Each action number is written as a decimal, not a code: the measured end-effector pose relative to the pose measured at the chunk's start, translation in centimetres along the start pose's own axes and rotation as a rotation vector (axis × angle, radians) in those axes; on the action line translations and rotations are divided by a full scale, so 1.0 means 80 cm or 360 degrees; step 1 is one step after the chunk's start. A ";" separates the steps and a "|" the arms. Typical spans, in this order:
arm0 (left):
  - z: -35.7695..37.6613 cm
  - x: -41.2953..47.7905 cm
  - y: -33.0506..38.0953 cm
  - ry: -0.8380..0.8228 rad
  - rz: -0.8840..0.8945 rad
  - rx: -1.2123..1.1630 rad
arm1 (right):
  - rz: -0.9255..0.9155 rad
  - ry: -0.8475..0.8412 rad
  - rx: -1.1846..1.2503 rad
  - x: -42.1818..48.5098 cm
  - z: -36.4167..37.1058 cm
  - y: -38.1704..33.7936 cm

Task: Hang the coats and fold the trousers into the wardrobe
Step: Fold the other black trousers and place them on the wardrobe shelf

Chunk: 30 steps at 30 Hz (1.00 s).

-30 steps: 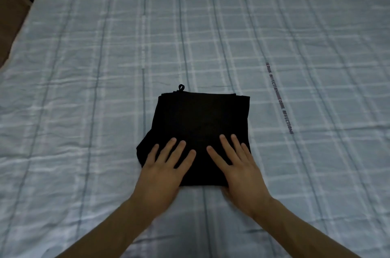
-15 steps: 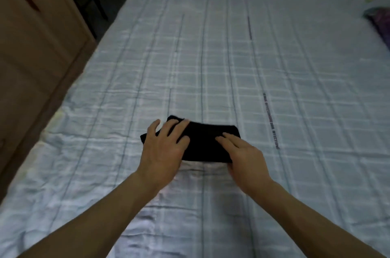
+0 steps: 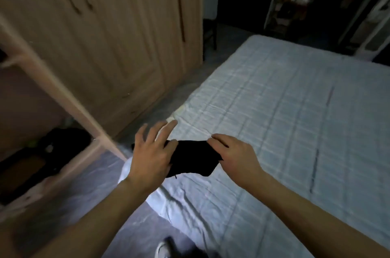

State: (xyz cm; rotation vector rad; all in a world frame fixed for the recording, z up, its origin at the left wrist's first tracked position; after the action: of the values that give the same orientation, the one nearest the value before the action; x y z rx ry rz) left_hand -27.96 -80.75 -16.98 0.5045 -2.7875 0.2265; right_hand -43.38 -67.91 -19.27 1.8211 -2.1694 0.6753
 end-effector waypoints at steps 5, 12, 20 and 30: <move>-0.073 -0.074 -0.075 0.0097 -0.0326 0.0151 | -0.0355 0.0134 0.0061 0.077 -0.006 -0.098; -0.128 -0.196 -0.165 0.0288 -0.0594 0.0279 | -0.0650 0.0195 0.0212 0.127 0.029 -0.242; -0.157 -0.361 -0.269 0.0326 -0.0871 0.0187 | -0.0848 0.0089 0.0404 0.160 0.094 -0.426; -0.146 -0.489 -0.394 0.0315 -0.1047 0.0240 | -0.0978 -0.0112 0.0389 0.206 0.170 -0.587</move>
State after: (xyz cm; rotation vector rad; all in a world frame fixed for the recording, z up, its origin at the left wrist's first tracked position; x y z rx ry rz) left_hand 21.55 -95.15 -15.24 1.3108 -2.2736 0.3126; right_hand 0.54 -94.50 -14.27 2.4923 -1.4628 0.7504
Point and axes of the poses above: each hand's wrist, its own x-axis towards the middle knuckle, its own z-axis out of the palm, y = z × x, the point moved 5 cm from there along x, towards the middle knuckle, and after that the axes turned 1 degree about -y, right-handed, at the moved point
